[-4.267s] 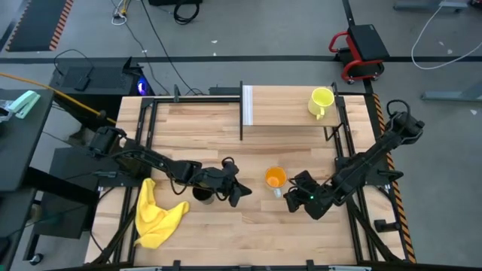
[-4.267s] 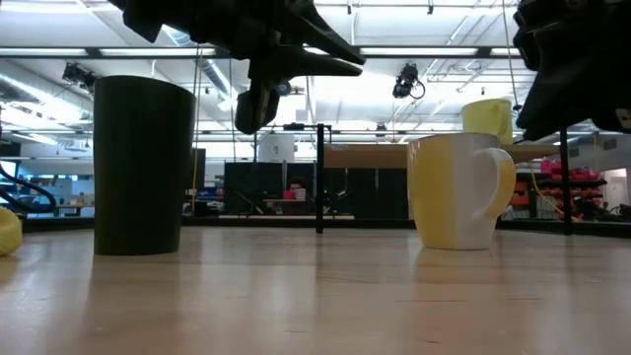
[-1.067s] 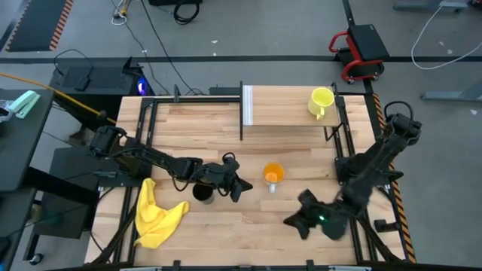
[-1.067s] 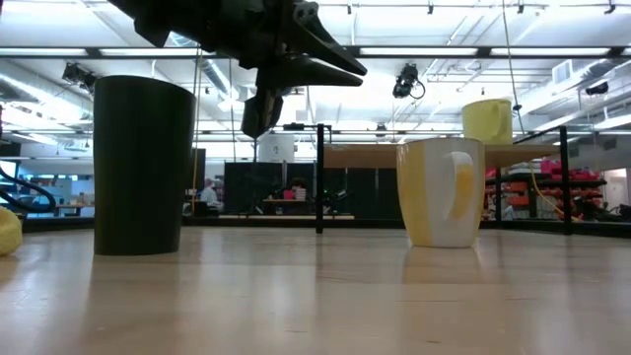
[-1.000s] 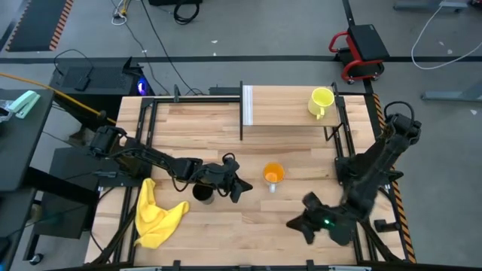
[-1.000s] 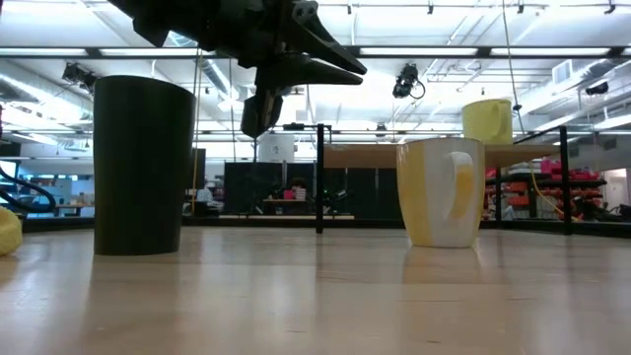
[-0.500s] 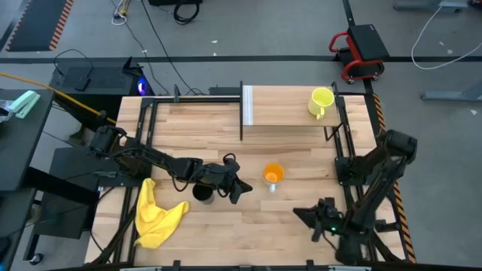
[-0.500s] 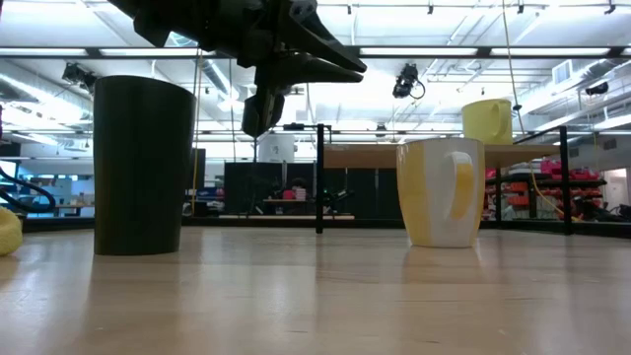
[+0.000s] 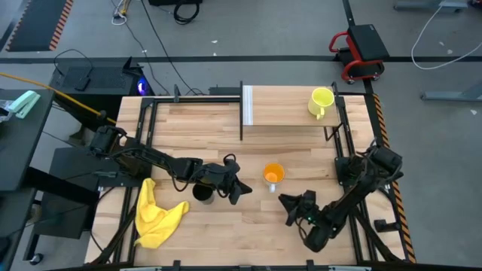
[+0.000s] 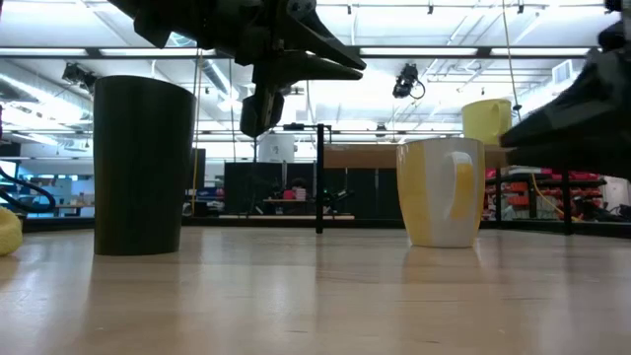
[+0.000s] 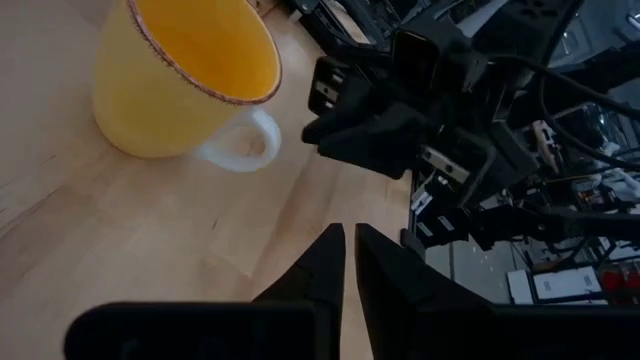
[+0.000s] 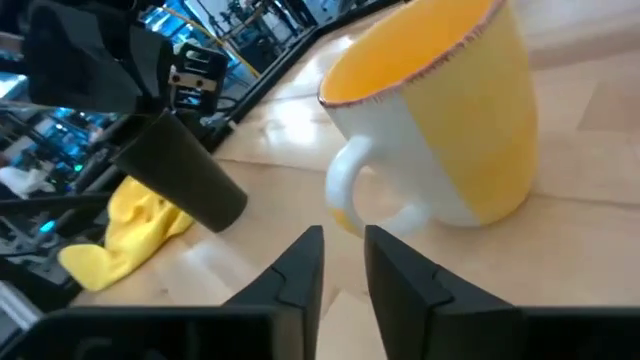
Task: Stack small to large cups/mugs on shelf
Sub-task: Put the yellow mug on the shelf
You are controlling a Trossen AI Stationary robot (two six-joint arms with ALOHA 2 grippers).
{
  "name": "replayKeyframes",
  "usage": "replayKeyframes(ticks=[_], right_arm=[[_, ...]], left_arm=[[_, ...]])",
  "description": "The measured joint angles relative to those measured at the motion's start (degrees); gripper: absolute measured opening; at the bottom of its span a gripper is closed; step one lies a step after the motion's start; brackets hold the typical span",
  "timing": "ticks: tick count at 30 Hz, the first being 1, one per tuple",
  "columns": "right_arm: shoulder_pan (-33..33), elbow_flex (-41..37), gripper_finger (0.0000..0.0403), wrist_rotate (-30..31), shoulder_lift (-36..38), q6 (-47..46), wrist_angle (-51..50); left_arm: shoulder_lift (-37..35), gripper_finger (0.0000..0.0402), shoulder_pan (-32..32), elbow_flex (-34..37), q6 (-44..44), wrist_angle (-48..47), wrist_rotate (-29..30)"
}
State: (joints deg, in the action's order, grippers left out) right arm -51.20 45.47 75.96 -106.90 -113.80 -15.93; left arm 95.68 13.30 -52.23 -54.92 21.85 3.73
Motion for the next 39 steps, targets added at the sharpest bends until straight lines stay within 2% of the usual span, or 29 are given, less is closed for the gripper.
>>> replayKeyframes(ticks=[6, 13, 31, 39], right_arm=[[3.7, 0.0, 0.0115, -3.8, -0.3, 7.5, 4.2], [6.3, 0.0, 0.0108, -4.5, -0.3, 16.8, 11.5], [10.8, 0.0, 0.0091, -6.8, -0.3, 16.9, 11.5], [11.5, 0.1, 0.0053, -6.8, -0.3, 16.4, 11.5]], left_arm=[[0.0, 0.0036, 0.0, 0.0, -0.4, -0.1, 0.0], [0.0, 0.003, 0.0, 0.0, -1.4, -0.3, 0.0], [0.0, 0.0033, 0.0, 0.0, -1.4, -0.3, 0.0], [0.0, 0.003, 0.0, 0.0, -1.3, -0.4, 0.0]])
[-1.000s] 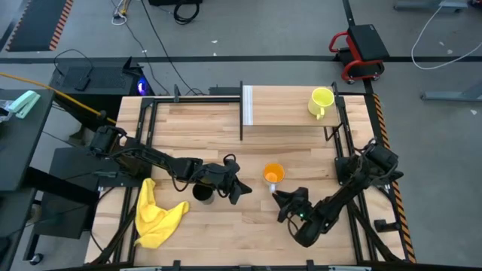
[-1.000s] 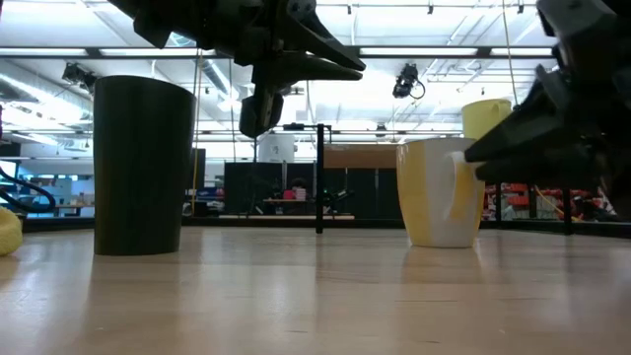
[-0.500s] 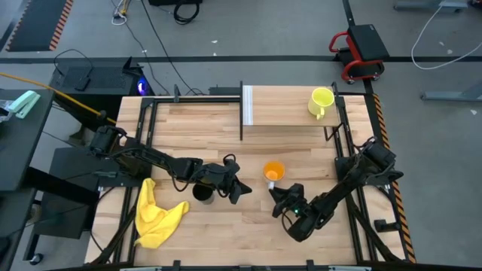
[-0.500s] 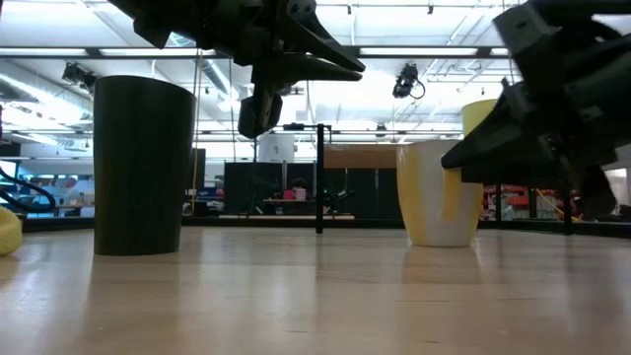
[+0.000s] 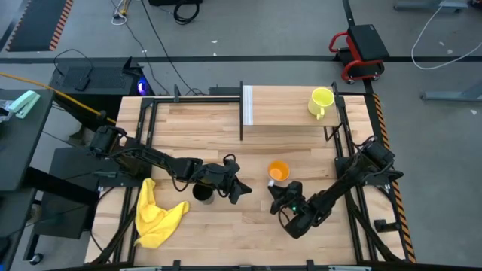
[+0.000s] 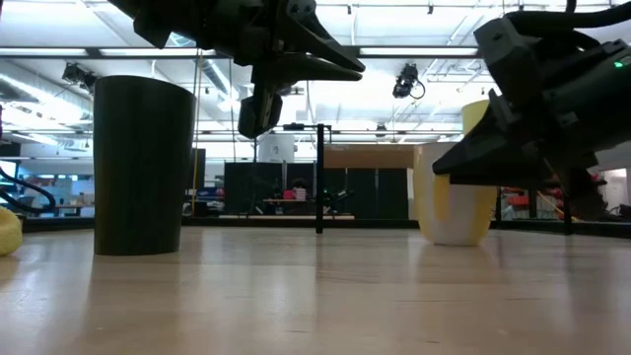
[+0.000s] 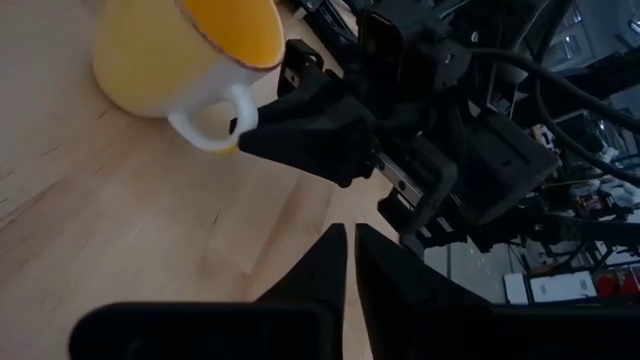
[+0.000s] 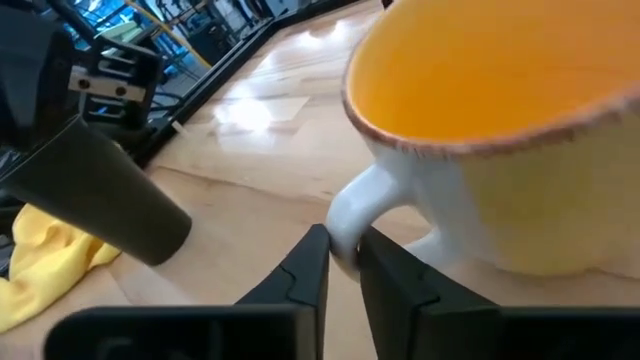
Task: Stack small to large cups/mugs on shelf
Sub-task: Put the yellow mug on the shelf
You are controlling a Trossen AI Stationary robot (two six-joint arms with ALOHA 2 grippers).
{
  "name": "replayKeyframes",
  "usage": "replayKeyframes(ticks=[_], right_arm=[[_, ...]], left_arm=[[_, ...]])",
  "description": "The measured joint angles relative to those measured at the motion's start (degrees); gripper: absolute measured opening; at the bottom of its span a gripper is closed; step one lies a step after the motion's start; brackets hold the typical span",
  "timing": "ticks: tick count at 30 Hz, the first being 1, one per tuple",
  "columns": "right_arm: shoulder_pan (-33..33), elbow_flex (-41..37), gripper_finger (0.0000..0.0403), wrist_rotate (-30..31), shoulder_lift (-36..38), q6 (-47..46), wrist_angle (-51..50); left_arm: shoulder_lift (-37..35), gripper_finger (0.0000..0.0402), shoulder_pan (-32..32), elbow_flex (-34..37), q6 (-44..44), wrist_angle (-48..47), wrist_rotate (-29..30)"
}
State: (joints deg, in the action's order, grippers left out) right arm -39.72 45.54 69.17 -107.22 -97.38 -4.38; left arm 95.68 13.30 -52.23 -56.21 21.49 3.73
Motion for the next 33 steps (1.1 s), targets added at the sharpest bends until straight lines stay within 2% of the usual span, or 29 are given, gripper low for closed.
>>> replayKeyframes(ticks=[5, 13, 27, 33], right_arm=[[0.4, 0.0, 0.0035, 0.0, 0.0, 0.0, 0.1], [0.0, -0.1, 0.0031, -0.1, 0.3, 0.0, 0.1], [-4.7, -0.1, 0.0016, -0.6, 3.2, 0.9, 0.3], [-5.5, -0.1, 0.0015, -0.1, 5.6, 4.1, 0.3]], left_arm=[[0.0, 0.0024, 0.0, 0.0, 0.0, 0.0, 0.0], [0.0, 0.0029, 0.0, 0.0, 0.0, -0.4, 0.0], [0.0, 0.0019, 0.0, 0.0, 0.5, -0.4, 0.0], [0.0, 0.0022, 0.0, 0.0, 0.7, -0.4, 0.0]])
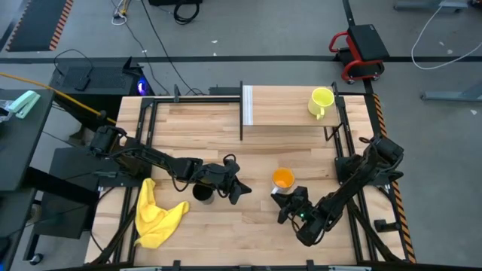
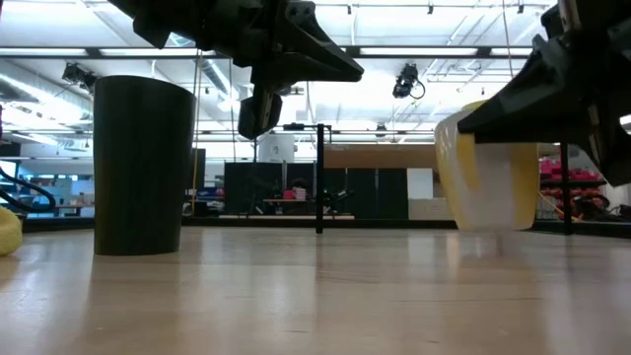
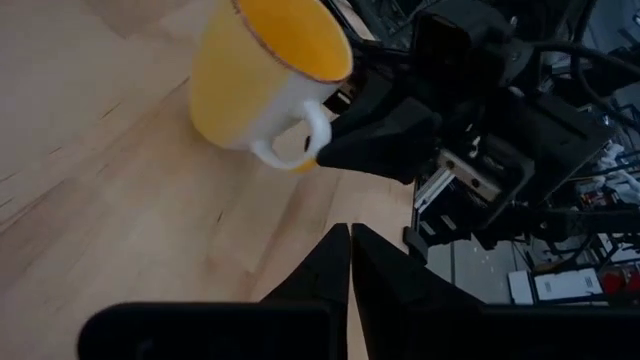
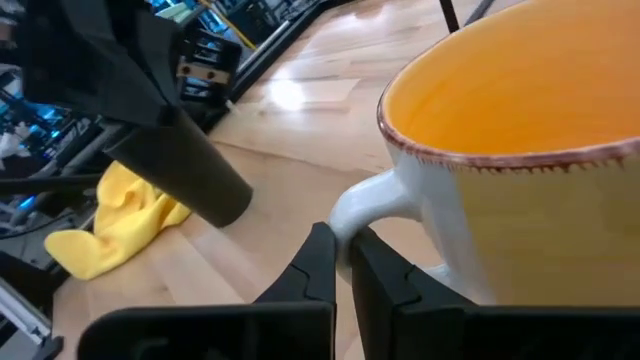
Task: Stack small to large cups/mugs on shelf
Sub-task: Put the yellow mug on the shelf
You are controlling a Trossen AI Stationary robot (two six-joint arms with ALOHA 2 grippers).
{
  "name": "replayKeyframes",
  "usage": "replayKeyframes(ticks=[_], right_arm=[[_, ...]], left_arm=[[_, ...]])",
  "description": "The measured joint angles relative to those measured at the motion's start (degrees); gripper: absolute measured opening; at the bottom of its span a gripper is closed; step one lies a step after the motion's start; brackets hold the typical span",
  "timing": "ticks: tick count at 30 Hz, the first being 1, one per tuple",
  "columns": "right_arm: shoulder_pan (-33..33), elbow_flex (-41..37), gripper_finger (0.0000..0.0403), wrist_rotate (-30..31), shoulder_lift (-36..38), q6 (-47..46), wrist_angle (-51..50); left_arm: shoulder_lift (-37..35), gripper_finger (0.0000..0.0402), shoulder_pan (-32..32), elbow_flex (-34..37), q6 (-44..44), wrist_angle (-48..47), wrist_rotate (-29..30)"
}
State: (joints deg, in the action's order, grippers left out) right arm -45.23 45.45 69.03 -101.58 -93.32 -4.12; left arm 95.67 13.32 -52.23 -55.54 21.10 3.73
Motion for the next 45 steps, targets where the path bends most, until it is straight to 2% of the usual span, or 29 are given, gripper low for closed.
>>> replayKeyframes(ticks=[13, 24, 31, 36, 41, 45], right_arm=[[0.1, 0.0, 0.0015, 0.4, 2.4, 2.8, -0.5], [3.3, 0.0, 0.0015, -0.8, 14.2, 19.9, -3.0], [7.4, 0.0, 0.0014, -1.2, 24.5, 26.5, -8.4], [11.4, 0.0, 0.0014, -2.3, 30.9, 34.8, -8.4], [16.4, 0.0, 0.0014, -4.8, 35.9, 42.0, -8.3], [21.5, 0.0, 0.0014, -9.1, 38.6, 47.8, -6.5]], left_arm=[[0.0, 0.0014, 0.0, 0.0, 0.8, 0.0, 0.0], [0.0, 0.0017, 0.0, 0.0, 2.2, 0.0, 0.0], [0.0, 0.0016, 0.0, 0.0, 2.2, 0.0, 0.0], [0.0, 0.0024, 0.0, 0.0, 3.1, 0.0, 0.0], [0.0, 0.0019, 0.0, 0.0, 3.8, 0.0, 0.0], [0.0, 0.0013, 0.0, 0.0, 3.9, 0.0, 0.0]])
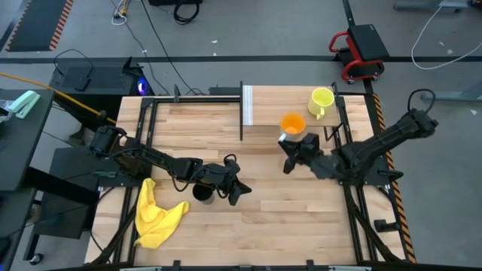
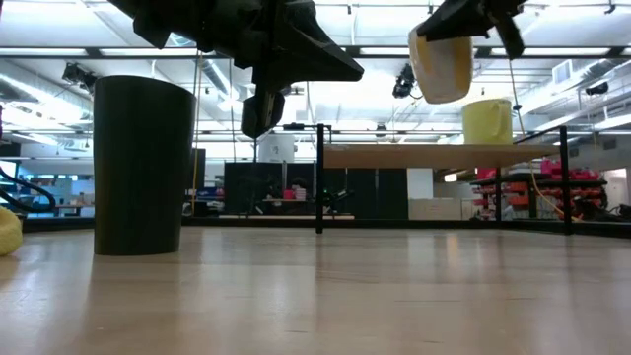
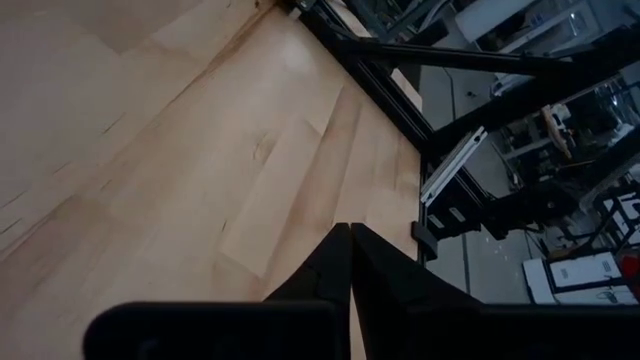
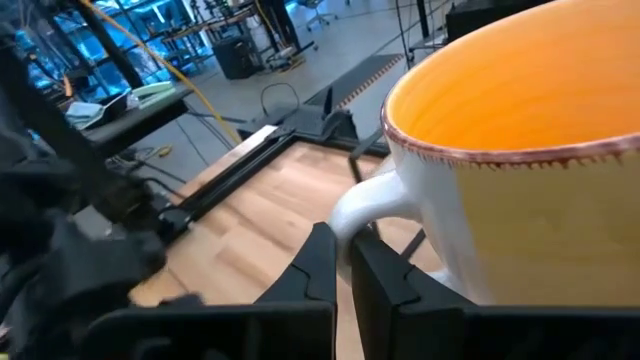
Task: Stack small to large cups/mugs on shelf
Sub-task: Put the yellow mug on the shelf
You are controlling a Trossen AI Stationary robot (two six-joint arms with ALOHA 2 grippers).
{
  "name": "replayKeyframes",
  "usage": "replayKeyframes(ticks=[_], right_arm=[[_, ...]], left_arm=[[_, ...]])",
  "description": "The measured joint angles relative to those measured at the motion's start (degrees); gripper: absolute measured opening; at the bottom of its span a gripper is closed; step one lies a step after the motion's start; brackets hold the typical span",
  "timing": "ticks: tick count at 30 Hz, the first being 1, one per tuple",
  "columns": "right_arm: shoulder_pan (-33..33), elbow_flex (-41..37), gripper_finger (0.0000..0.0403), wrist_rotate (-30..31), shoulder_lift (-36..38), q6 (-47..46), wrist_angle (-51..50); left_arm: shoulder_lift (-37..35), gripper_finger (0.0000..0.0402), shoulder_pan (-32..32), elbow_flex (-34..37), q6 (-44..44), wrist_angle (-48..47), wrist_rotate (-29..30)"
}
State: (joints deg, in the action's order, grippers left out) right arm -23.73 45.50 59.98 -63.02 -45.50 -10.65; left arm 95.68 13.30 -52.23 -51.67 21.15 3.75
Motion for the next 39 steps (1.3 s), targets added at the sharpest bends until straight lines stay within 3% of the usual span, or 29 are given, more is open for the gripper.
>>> replayKeyframes(ticks=[7, 26, 39], right_arm=[[8.6, 0.0, 0.0014, -7.1, 0.9, 8.3, 6.4], [25.8, 0.0, 0.0014, -22.3, -3.6, 10.3, 11.1], [27.5, -0.2, 0.0013, -20.1, -5.9, 9.9, 12.2]], left_arm=[[0.0, 0.002, 0.0, 0.0, 0.0, 0.0, 0.0], [0.0, 0.002, 0.0, 0.0, 0.1, 0.0, 0.0], [0.0, 0.0013, 0.1, 0.0, -0.2, 0.0, -0.3]])
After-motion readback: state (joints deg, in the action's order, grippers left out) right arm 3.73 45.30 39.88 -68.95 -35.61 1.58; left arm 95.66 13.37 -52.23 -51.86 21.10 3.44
